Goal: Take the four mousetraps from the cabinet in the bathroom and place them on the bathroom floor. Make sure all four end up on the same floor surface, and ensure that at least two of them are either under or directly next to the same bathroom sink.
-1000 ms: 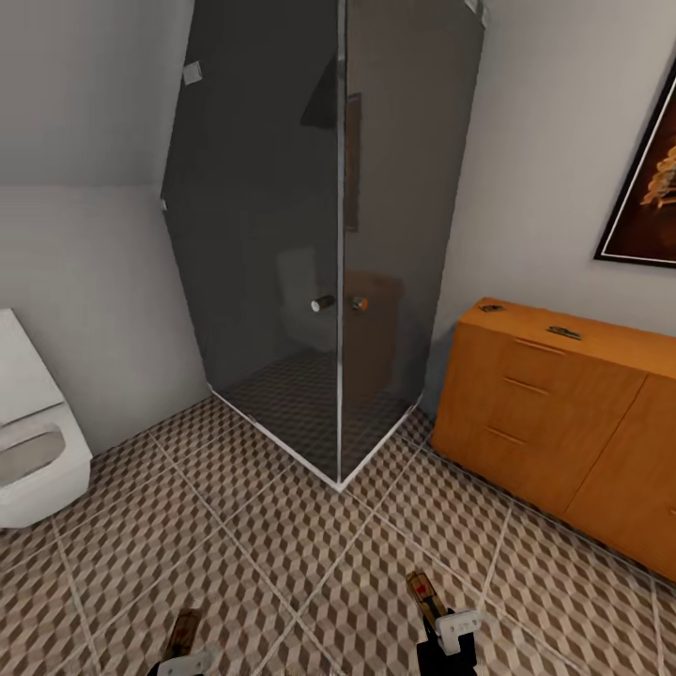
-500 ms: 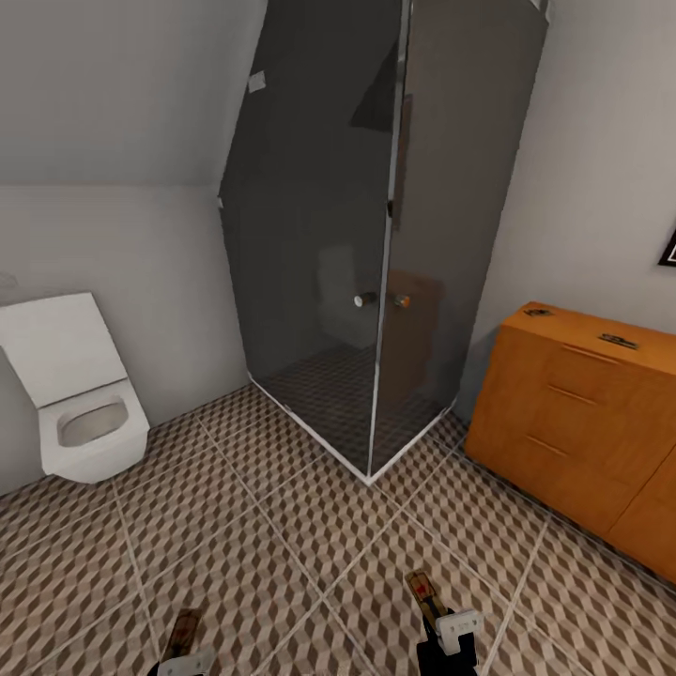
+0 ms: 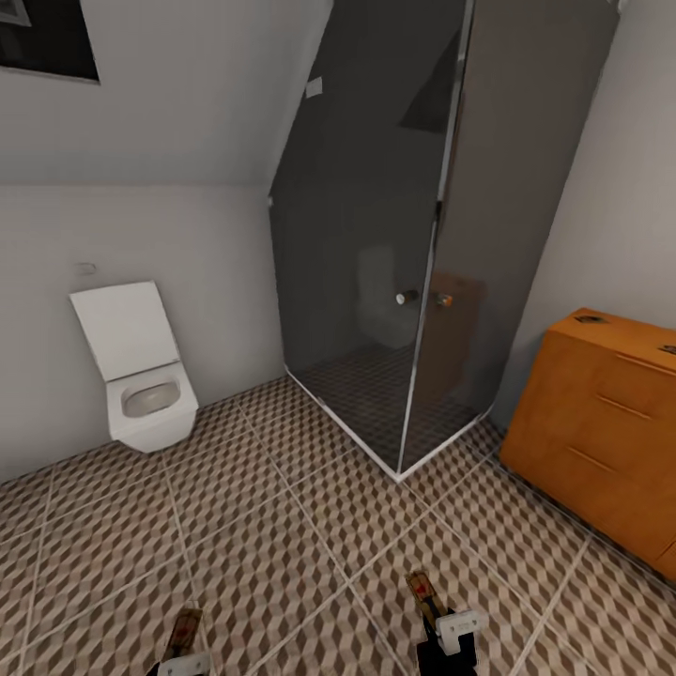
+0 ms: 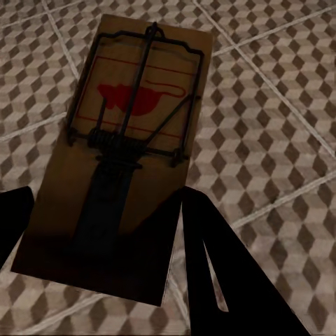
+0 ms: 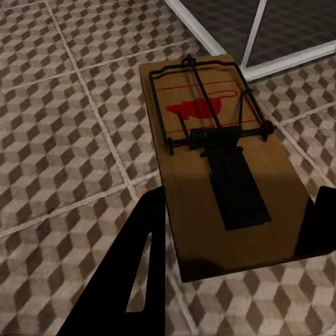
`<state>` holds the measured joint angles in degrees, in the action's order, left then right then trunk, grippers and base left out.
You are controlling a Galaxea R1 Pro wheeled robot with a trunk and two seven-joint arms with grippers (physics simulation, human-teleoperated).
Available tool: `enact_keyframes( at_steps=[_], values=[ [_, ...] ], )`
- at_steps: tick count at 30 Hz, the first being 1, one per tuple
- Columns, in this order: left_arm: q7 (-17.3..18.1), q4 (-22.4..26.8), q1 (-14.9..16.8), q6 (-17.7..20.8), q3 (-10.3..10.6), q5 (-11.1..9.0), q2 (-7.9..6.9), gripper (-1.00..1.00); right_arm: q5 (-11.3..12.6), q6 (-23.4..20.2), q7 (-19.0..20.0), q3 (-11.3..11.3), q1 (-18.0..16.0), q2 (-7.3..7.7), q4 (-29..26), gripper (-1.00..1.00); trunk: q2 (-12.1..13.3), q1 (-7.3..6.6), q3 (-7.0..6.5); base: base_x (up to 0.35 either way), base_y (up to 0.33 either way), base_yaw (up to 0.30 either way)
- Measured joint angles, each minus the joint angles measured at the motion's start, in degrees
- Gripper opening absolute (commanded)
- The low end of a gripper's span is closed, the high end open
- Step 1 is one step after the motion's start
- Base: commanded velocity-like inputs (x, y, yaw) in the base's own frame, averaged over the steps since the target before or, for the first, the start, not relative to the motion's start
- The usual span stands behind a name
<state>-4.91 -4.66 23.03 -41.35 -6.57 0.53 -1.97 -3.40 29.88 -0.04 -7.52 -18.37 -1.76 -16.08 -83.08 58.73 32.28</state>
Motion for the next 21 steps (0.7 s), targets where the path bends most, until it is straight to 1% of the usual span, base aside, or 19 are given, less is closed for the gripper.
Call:
enact_keyframes(
  at_steps=[21],
  values=[
    [-0.01,0.00,0.00,0.02,0.00,0.00,0.03,-1.00,0.00,0.00,0.00,0.00,0.00,0.00,0.00,-1.00,0.00,0.00,0.00,-0.125,0.000,0.262]
  ],
)
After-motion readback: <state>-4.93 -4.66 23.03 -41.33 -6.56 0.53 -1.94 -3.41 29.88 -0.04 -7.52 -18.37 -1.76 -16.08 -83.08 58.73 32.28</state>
